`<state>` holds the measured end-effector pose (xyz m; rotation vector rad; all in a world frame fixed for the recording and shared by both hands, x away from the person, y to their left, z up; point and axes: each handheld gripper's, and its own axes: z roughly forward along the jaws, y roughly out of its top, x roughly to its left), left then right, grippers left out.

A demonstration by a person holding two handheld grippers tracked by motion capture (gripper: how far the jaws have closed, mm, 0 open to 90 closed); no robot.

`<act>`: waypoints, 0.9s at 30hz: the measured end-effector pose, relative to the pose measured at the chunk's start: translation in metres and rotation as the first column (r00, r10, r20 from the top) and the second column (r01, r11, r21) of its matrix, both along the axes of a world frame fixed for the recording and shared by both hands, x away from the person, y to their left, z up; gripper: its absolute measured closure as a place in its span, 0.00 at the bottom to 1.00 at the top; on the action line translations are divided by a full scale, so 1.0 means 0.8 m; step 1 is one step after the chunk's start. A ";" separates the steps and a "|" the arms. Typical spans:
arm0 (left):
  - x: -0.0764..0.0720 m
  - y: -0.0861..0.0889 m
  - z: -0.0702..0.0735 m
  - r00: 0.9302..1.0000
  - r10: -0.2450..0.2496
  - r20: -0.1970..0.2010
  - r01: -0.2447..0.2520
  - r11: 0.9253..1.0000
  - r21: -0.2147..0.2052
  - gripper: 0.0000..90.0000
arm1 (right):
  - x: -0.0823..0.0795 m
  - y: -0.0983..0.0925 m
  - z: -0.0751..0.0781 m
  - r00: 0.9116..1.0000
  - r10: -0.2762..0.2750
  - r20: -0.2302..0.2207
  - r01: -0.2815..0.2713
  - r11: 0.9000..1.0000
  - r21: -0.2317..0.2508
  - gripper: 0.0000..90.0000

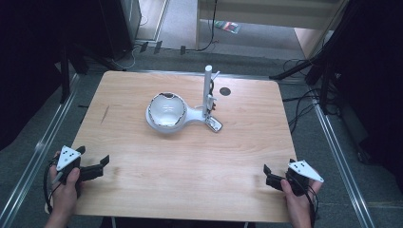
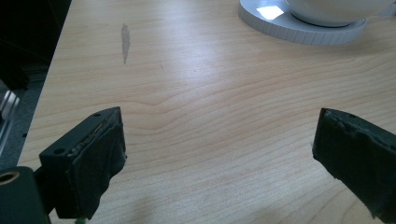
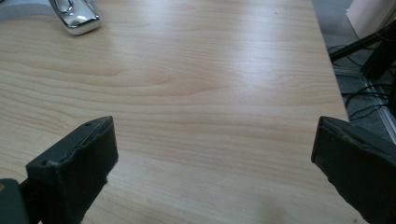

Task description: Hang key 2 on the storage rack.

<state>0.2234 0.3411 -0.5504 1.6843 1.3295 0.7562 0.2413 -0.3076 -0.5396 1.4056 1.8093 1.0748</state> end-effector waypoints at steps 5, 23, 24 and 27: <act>0.000 0.000 0.000 1.000 0.001 0.001 -0.001 1.000 0.003 0.03 | -0.009 -0.013 -0.002 1.000 -0.016 0.002 0.016 1.000 -0.001 0.00; 0.000 -0.002 0.000 1.000 -0.001 0.000 0.001 1.000 0.012 0.03 | -0.028 -0.052 -0.006 0.996 -0.084 0.003 0.084 0.996 0.027 0.00; 0.000 -0.002 0.000 1.000 -0.003 0.000 0.003 1.000 0.013 0.03 | -0.028 -0.052 -0.007 0.997 -0.083 0.008 0.082 0.996 0.028 0.00; 0.000 -0.002 0.000 1.000 -0.005 -0.003 0.005 1.000 0.015 0.03 | -0.027 -0.050 -0.008 0.997 -0.076 0.010 0.075 0.997 0.027 0.01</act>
